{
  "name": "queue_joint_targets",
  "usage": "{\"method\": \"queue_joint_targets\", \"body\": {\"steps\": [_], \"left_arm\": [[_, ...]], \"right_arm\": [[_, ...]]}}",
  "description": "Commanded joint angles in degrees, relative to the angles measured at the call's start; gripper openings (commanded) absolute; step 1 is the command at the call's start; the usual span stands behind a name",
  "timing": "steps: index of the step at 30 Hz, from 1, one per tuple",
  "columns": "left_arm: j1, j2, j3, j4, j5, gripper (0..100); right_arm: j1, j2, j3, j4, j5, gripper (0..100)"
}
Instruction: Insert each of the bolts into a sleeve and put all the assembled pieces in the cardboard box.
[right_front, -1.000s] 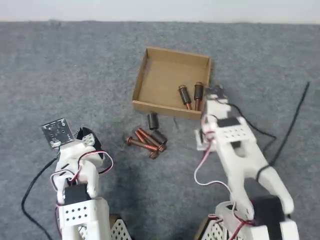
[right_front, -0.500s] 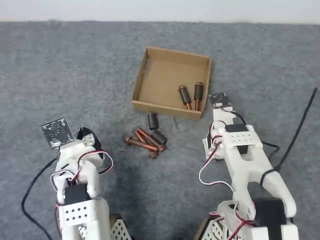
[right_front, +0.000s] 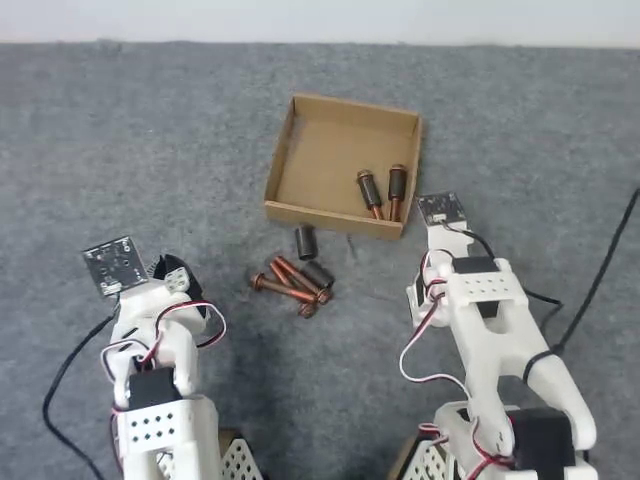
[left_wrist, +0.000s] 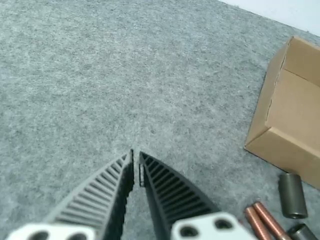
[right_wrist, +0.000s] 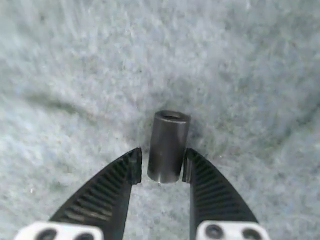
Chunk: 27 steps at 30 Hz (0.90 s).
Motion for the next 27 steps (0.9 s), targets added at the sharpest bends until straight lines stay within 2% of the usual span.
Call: {"method": "queue_joint_targets", "body": {"steps": [1, 9, 13, 22, 27], "left_arm": [[-0.1, -0.4, -0.7, 0.2, -0.5, 1], [-0.1, -0.4, -0.7, 0.3, -0.5, 1], [-0.1, -0.4, -0.7, 0.3, -0.5, 1], [0.0, -0.4, -1.9, 0.8, -0.2, 1], [0.3, -0.3, -12.9, 13.5, -0.4, 1]], "right_arm": [[0.8, -2.7, -0.3, -0.9, 0.8, 11.9], [0.9, 3.4, -2.7, -1.8, 0.8, 11.6], [0.9, 4.8, -4.0, -1.0, 0.8, 0.3], [1.0, 4.9, -4.0, -0.9, 0.4, 0.6], [1.0, 5.3, -4.0, -1.2, 0.4, 0.6]]}}
